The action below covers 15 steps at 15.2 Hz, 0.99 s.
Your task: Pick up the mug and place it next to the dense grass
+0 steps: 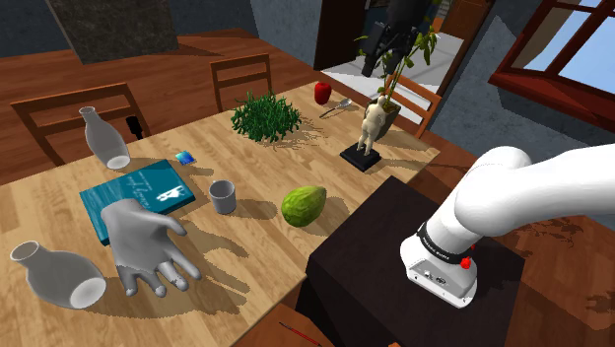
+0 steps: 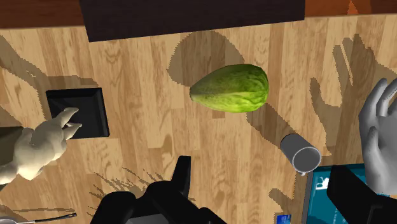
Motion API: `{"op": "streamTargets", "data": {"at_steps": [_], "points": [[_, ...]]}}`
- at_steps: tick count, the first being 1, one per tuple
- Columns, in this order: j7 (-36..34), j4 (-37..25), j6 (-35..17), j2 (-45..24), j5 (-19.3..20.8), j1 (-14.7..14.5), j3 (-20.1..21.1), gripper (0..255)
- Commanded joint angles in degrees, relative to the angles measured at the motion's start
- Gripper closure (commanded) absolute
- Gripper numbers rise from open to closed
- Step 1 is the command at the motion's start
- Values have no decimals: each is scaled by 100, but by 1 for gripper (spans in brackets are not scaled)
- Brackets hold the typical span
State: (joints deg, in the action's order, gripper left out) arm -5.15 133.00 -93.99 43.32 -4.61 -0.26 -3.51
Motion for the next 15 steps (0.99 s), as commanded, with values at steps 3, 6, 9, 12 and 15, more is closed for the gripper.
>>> {"op": "streamTargets", "data": {"at_steps": [3,6,9,12,15], "points": [[-101,160,-350,-202,-68,-45,115,0],[-249,345,-877,-561,-165,-115,284,0],[-392,461,-1401,-987,-252,-184,450,0],[-534,506,-1914,-1472,-323,-252,610,0],[-679,480,-2409,-2010,-373,-313,764,0]]}}
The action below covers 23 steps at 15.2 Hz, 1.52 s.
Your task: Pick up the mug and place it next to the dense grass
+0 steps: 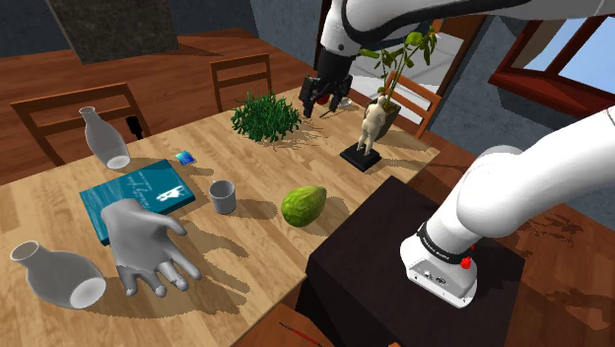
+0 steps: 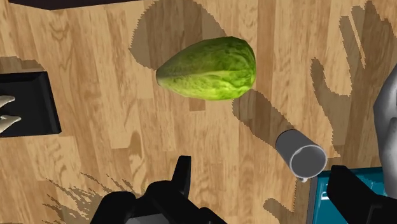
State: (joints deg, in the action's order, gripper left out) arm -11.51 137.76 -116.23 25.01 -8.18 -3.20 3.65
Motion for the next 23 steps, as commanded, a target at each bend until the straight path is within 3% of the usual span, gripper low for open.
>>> {"op": "streamTargets", "data": {"at_steps": [1,13,23], "points": [[-92,-20,-344,-367,-26,-37,97,0],[-811,-905,-1893,-2888,198,-257,544,0],[-1465,-2443,-2478,-5117,681,-651,519,0]]}}
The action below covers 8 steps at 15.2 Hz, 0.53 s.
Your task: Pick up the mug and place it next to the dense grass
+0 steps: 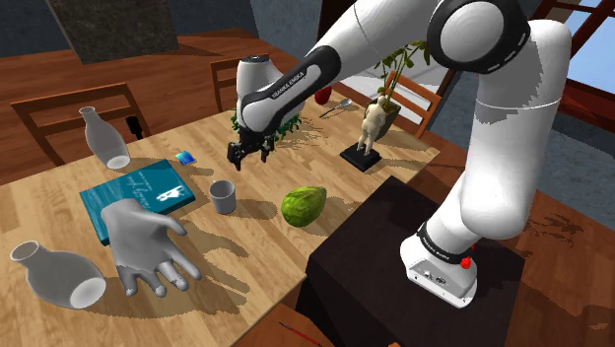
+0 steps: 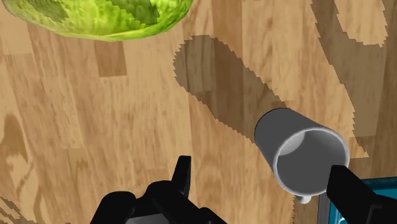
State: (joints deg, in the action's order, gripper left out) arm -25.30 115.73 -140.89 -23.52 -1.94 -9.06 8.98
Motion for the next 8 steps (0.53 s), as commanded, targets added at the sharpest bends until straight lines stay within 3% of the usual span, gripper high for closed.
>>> {"op": "streamTargets", "data": {"at_steps": [1,8], "points": [[-138,-435,-31,-489,93,-116,-33,0],[-390,-1821,19,-1890,254,-418,-148,0]]}}
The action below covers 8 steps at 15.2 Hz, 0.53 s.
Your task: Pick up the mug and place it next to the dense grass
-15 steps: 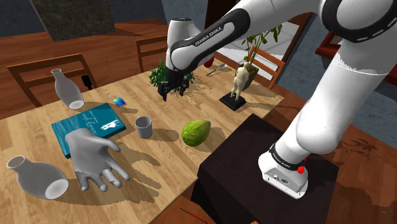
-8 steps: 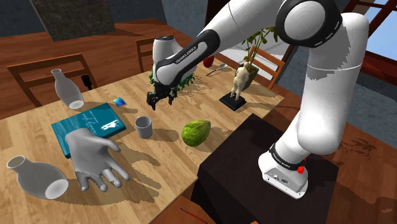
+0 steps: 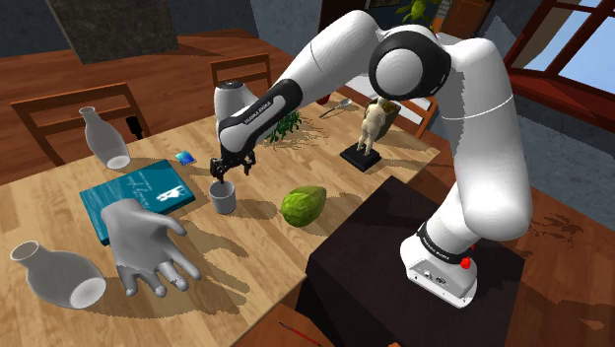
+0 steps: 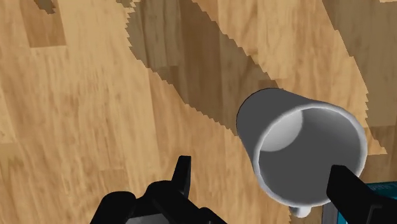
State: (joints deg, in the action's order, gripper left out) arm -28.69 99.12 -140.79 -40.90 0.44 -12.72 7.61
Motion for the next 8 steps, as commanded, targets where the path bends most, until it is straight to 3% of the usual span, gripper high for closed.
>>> {"op": "streamTargets", "data": {"at_steps": [1,8], "points": [[-53,-179,-34,-214,21,-61,-17,0],[-70,-332,-300,-632,49,-114,-49,0]]}}
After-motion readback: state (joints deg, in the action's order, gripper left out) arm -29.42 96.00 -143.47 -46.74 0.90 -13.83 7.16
